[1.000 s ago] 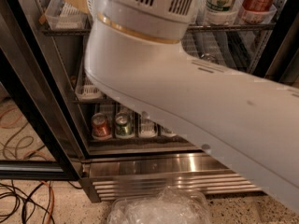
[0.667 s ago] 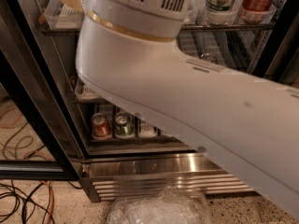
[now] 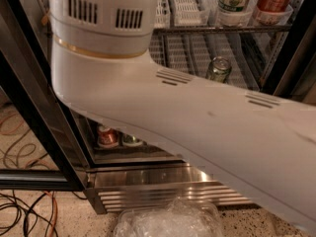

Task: Pick blue plastic bottle from top shelf of fridge

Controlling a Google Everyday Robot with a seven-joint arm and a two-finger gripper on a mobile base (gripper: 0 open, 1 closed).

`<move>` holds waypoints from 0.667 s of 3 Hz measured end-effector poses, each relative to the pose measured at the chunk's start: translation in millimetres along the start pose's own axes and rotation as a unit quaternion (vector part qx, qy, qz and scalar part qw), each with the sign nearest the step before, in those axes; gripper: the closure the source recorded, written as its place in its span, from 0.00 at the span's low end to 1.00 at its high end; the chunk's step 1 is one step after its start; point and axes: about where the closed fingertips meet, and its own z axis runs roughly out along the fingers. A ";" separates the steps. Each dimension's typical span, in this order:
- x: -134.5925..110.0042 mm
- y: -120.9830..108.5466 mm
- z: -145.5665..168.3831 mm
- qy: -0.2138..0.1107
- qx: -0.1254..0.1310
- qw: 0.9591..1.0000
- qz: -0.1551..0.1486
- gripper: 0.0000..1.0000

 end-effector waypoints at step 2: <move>33.6 -10.8 37.8 0.000 0.092 0.995 -0.038 0.00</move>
Offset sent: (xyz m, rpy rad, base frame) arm 0.0618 -0.0248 -0.0670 0.0665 0.0054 -0.3491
